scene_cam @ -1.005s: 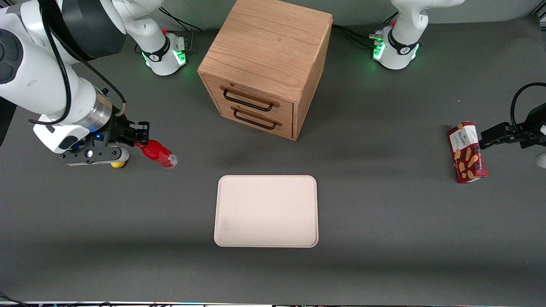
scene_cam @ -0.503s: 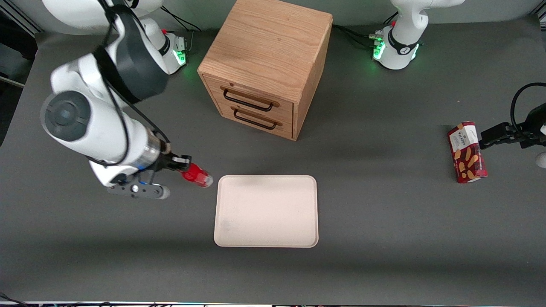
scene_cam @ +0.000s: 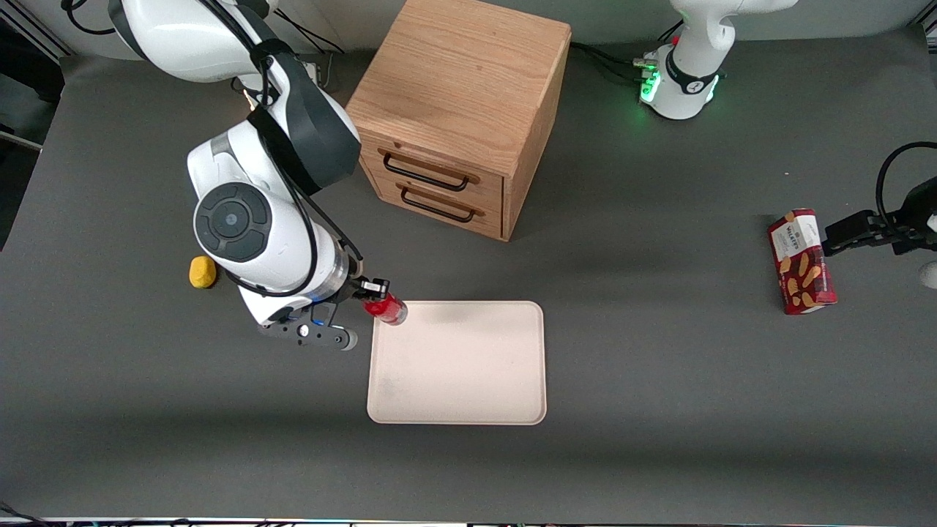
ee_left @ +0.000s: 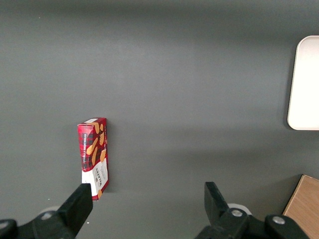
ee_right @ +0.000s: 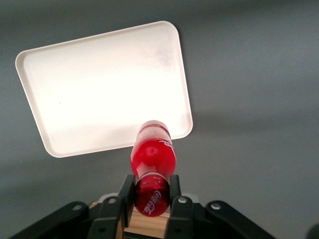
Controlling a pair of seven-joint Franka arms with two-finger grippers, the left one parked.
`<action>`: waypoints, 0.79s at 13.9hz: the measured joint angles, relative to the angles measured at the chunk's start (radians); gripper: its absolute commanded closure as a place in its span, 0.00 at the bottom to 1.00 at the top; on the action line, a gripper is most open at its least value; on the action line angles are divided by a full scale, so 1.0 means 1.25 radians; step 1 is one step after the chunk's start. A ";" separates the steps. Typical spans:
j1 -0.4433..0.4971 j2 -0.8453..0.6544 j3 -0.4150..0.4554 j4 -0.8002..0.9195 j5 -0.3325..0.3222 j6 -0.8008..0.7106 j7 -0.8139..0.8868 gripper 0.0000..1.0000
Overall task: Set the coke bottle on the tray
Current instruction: 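Carry the held bottle with the right gripper onto the white tray, then lower the bottle onto the tray and open the right gripper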
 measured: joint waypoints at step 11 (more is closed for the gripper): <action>0.003 0.137 -0.001 -0.008 -0.079 0.168 0.000 1.00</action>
